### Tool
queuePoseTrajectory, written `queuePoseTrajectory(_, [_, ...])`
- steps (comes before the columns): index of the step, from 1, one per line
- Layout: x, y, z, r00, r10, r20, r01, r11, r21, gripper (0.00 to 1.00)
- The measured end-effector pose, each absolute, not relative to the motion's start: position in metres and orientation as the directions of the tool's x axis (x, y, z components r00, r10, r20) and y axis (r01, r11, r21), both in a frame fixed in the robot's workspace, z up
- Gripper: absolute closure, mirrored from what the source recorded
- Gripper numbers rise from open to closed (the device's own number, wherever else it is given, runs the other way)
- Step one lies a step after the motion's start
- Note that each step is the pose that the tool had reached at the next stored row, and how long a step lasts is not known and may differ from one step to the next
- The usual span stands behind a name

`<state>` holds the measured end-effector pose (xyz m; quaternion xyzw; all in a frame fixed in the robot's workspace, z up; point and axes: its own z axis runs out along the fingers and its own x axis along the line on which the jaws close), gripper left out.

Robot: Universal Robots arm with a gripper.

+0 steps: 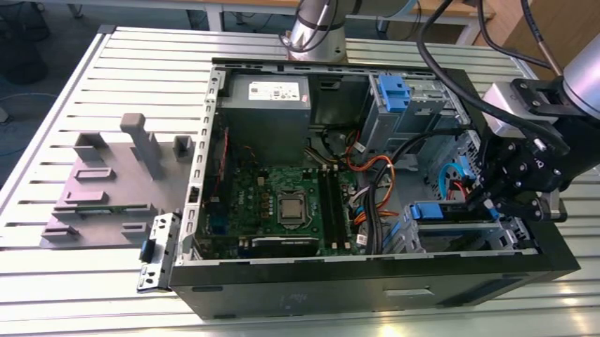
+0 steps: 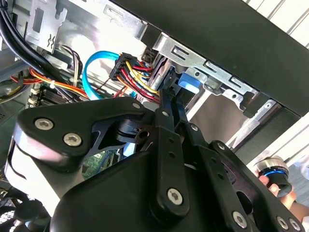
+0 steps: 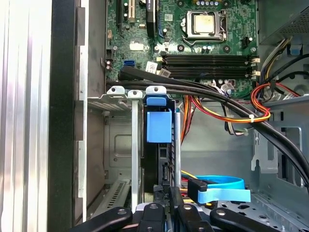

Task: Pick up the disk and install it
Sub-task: 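Insert the first disk wire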

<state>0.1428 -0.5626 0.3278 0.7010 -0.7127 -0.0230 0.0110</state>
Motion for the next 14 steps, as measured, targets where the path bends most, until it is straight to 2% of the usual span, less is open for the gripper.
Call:
queuePoseTrajectory(8, [0.1428,-0.5626,0.3270,-0.017,-1.000,-0.018,-0.999,0.016,0.048,0.82])
queuePoseTrajectory(9, [0.1428,-0.5626,0.3272,-0.017,-1.000,-0.017,-0.999,0.016,0.048,0.75])
queuePoseTrajectory(14, [0.1428,-0.5626,0.3282,-0.017,-1.000,-0.016,-0.999,0.016,0.048,0.75])
